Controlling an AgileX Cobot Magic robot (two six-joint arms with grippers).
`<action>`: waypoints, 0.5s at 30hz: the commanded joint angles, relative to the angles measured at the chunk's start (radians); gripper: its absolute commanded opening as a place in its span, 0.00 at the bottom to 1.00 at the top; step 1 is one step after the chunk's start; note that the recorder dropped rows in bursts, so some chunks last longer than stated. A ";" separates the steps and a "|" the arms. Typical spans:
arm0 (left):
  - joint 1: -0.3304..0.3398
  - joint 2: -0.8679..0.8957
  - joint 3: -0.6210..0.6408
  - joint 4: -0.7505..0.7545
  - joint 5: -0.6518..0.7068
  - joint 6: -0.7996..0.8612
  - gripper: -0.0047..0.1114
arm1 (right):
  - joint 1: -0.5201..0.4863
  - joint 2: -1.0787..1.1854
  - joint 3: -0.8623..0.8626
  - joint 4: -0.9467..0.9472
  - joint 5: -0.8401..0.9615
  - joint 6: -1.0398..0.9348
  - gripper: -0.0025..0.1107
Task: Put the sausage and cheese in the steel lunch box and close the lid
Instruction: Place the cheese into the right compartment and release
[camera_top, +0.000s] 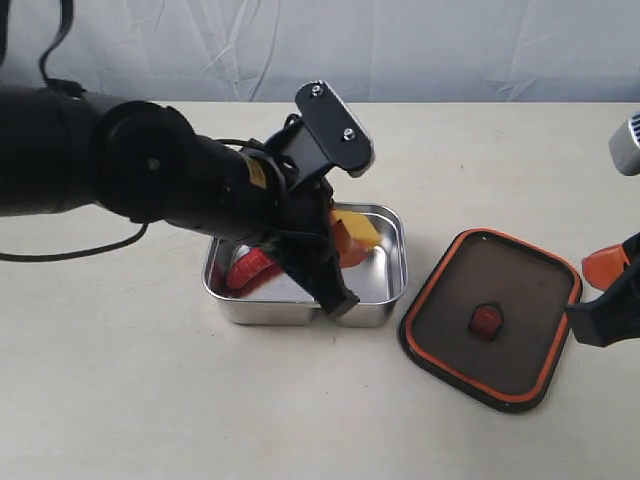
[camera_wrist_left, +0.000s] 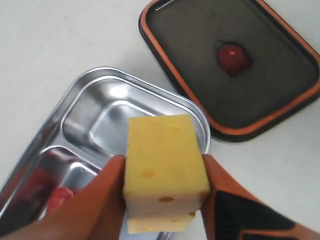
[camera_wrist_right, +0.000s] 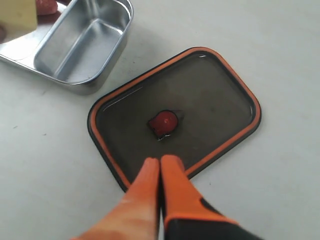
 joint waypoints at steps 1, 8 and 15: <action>-0.002 0.083 -0.036 0.014 -0.119 0.004 0.04 | -0.005 -0.005 0.007 -0.010 -0.014 -0.001 0.02; -0.002 0.189 -0.111 0.009 -0.152 0.004 0.04 | -0.005 -0.005 0.007 -0.012 -0.016 -0.001 0.02; -0.002 0.228 -0.116 -0.002 -0.133 0.000 0.06 | -0.005 -0.005 0.007 -0.016 -0.016 -0.001 0.02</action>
